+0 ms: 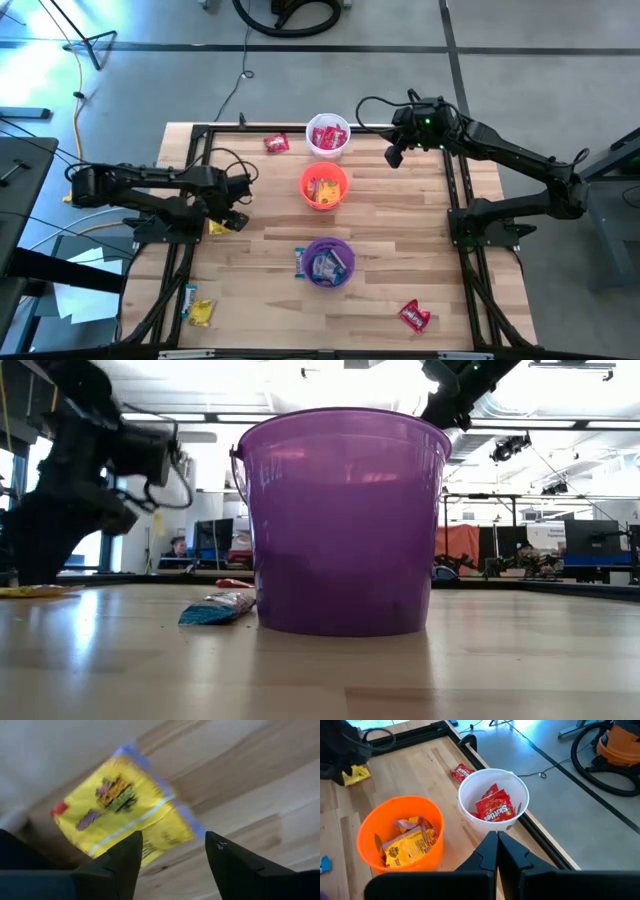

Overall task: Sort candy
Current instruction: Put the yellow candy into the orange bucket

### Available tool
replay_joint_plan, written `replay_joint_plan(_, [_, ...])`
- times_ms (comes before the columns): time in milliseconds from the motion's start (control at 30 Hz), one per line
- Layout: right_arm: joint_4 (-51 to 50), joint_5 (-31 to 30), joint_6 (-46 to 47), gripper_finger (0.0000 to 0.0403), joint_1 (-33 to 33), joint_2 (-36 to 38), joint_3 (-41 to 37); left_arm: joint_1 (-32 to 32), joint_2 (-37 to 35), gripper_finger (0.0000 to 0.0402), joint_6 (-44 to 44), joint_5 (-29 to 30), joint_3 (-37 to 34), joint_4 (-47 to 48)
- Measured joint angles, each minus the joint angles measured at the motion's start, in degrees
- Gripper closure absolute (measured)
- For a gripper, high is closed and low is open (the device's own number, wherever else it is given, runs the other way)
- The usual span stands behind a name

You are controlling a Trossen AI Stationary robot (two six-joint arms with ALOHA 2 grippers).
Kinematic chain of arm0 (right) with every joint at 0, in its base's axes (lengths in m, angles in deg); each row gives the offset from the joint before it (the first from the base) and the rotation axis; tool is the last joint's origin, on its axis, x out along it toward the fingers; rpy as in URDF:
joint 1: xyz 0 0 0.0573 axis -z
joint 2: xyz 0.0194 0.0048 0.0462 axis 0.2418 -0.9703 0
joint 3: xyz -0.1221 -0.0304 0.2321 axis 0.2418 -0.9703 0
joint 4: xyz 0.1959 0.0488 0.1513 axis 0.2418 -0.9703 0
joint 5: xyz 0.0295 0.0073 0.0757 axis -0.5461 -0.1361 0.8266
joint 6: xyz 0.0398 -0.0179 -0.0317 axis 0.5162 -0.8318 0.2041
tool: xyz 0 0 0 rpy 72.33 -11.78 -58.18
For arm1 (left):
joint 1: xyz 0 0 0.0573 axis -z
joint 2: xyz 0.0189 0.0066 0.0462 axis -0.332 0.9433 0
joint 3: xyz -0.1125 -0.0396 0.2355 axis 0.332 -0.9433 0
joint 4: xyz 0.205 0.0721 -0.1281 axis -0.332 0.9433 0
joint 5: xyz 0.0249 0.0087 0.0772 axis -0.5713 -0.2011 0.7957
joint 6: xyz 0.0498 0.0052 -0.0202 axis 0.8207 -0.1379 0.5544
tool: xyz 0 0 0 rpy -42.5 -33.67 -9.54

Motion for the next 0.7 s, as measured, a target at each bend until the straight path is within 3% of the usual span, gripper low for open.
replay_joint_plan(167, [0.02,0.02,1.02,0.0403,0.00,0.00,0.00,-0.02,0.63,0.0185,-3.61,-1.02,-3.53,-2.10])
replay_joint_plan(300, [0.02,0.02,1.15,0.0403,0.00,0.00,0.00,-0.02,0.66,0.0209,-4.02,-0.64,-3.79,-2.27])
replay_joint_plan(700, [0.02,-0.50,1.02,0.0403,0.00,0.00,0.00,0.06,0.82,0.0393,0.76,0.09,0.42,-3.20])
